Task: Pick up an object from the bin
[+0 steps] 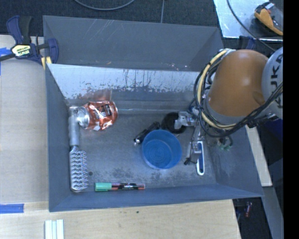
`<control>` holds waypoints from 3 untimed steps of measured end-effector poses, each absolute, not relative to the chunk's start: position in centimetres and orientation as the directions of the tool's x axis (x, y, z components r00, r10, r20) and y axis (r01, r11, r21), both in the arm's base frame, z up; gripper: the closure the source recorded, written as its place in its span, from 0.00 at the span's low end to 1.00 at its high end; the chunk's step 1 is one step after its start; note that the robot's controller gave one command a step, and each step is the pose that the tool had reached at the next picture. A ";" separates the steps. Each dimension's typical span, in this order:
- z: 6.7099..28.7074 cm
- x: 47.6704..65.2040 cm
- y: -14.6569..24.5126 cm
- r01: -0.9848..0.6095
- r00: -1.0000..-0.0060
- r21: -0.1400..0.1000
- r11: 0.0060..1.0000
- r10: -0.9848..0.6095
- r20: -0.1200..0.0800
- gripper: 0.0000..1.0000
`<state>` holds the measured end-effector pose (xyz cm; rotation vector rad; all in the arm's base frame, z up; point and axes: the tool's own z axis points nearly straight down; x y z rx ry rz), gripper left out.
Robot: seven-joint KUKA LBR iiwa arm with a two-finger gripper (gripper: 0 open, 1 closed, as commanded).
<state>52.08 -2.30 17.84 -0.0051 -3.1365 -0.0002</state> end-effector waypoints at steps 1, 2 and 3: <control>18.3 52.2 -2.3 0.002 -1.000 0.000 1.000 0.002 -0.004 0.00; 11.3 59.5 -2.0 0.133 -0.991 0.001 0.991 0.133 -0.012 0.00; 10.9 56.7 -1.9 -0.186 -0.982 -0.002 0.983 -0.186 -0.007 0.00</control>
Offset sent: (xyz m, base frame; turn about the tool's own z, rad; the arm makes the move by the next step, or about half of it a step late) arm 0.0837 0.0046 -0.0811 0.1513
